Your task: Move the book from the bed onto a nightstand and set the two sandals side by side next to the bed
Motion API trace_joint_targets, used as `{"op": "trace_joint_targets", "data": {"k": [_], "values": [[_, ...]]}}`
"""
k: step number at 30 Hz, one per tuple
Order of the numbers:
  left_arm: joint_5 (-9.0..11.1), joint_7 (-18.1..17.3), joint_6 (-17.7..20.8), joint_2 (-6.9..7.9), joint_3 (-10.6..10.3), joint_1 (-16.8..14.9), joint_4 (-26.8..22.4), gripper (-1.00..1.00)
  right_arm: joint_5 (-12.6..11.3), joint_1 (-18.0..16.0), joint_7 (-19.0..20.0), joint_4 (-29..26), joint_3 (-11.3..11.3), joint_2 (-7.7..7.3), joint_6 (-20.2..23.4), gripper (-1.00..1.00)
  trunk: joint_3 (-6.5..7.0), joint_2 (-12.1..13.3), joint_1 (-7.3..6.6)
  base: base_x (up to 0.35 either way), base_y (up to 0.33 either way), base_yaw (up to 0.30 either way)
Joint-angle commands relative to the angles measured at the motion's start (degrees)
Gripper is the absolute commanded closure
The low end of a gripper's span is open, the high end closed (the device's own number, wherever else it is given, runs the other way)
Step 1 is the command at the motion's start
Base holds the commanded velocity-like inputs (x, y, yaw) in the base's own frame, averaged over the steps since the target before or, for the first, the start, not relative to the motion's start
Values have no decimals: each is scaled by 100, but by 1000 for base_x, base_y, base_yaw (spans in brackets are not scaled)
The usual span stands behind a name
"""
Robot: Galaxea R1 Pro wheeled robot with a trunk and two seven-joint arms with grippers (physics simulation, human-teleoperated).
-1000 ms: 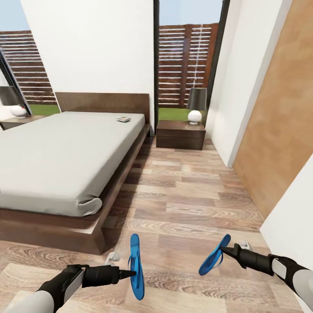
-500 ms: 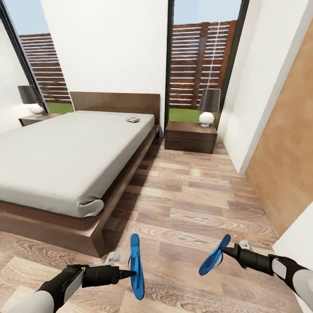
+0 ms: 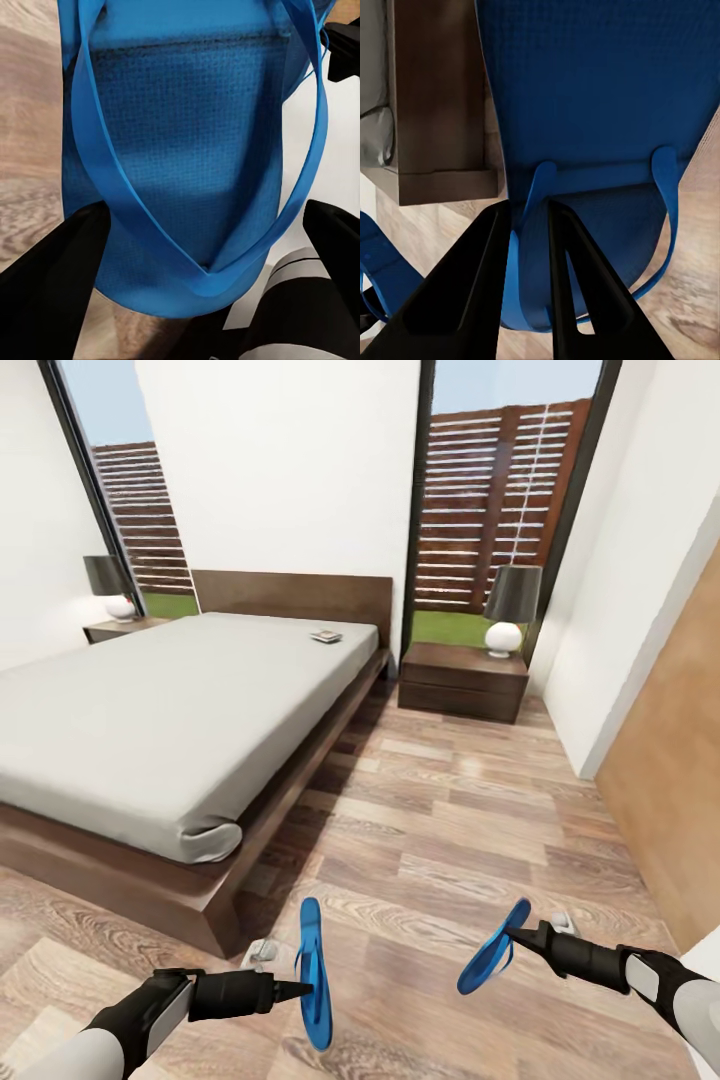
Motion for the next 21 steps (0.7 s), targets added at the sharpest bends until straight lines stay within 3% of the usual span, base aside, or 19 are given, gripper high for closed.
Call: {"op": "trace_joint_targets", "data": {"k": [1, 21], "values": [[57, -8, 61, 5, -36, -5, -3, 100, -75, -7, 42, 15, 29, -1, 57, 100, -5, -2, 0, 143, -172, 179], [57, -13, 63, 7, -36, -5, -1, 100, -77, -10, 42, 15, 30, 4, 57, 100, -5, -2, 0, 138, -161, 172]]}}
